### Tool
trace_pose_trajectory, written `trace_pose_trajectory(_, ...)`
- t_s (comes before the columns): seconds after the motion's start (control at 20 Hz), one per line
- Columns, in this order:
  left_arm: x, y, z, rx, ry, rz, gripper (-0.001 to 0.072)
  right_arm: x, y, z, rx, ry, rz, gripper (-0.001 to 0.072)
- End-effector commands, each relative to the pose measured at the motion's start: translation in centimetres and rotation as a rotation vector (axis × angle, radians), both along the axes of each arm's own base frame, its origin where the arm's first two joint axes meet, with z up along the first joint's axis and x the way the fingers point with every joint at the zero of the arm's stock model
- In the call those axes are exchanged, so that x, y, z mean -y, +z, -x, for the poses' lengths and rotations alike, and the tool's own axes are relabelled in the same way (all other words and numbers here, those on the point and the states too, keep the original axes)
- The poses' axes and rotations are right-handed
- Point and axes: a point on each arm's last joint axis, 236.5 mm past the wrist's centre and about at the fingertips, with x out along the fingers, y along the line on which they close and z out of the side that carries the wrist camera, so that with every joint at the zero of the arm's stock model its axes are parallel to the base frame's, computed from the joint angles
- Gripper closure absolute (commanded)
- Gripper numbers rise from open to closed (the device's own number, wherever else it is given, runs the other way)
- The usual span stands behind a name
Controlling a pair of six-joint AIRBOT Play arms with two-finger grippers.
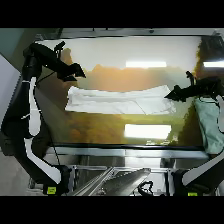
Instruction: Fold the shirts.
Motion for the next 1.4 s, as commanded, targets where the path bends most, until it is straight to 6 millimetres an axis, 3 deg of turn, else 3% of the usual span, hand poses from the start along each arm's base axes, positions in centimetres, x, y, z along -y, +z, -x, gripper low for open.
trace_pose_trajectory(0.0, 4.4, 0.8, -1.0, 0.080, -0.039, 0.032, 0.0422, -0.3, 1.9, -1.5, 0.057, 0.012, 0.005, 0.0688)
trace_pose_trajectory(0.05, 6.0, 0.9, -0.8, 0.094, -0.068, 0.034, 0.0587, -0.3, 3.0, -1.9, 0.075, 0.007, 0.011, 0.0688)
trace_pose_trajectory(0.1, 8.0, 0.9, -0.3, 0.115, -0.124, 0.030, 0.0693, -0.4, 4.5, -2.1, 0.102, 0.019, 0.015, 0.0688)
trace_pose_trajectory(0.25, 15.1, -1.6, 0.8, 0.173, -0.211, 0.038, 0.0691, -0.8, 10.3, -1.6, 0.172, 0.062, 0.021, 0.0688)
trace_pose_trajectory(0.35, 20.0, -5.3, 1.9, 0.189, -0.257, 0.037, 0.0691, -1.1, 14.5, -0.7, 0.221, 0.085, 0.033, 0.0688)
trace_pose_trajectory(0.45, 24.9, -10.0, 4.2, 0.148, -0.335, 0.029, 0.0691, -1.3, 18.3, 0.0, 0.273, 0.077, 0.050, 0.0688)
trace_pose_trajectory(0.6, 31.3, -14.4, 7.1, 0.113, -0.454, 0.027, 0.0691, -1.9, 22.1, 1.5, 0.303, 0.085, 0.058, 0.0688)
trace_pose_trajectory(0.75, 34.7, -16.2, 8.8, 0.107, -0.504, 0.034, 0.0691, -2.2, 24.7, 2.7, 0.322, 0.096, 0.065, 0.0688)
trace_pose_trajectory(0.9, 34.9, -16.9, 9.5, 0.083, -0.513, 0.030, 0.0691, -2.3, 25.7, 2.8, 0.341, 0.087, 0.072, 0.0688)
trace_pose_trajectory(1.0, 34.4, -15.6, 9.6, 0.059, -0.506, 0.056, 0.0691, -2.5, 25.6, 2.8, 0.337, 0.085, 0.070, 0.0688)
trace_pose_trajectory(1.1, 33.0, -11.7, 9.1, 0.041, -0.490, 0.103, 0.0691, -3.3, 25.7, 2.6, 0.346, 0.097, 0.068, 0.0688)
trace_pose_trajectory(1.2, 29.3, -5.2, 7.9, 0.069, -0.473, 0.121, 0.0691, -4.9, 25.8, 2.7, 0.343, 0.122, 0.059, 0.0688)
trace_pose_trajectory(1.35, 20.7, 7.3, 6.2, 0.203, -0.391, 0.138, 0.0691, -8.6, 26.0, 2.5, 0.344, 0.143, 0.038, 0.0688)
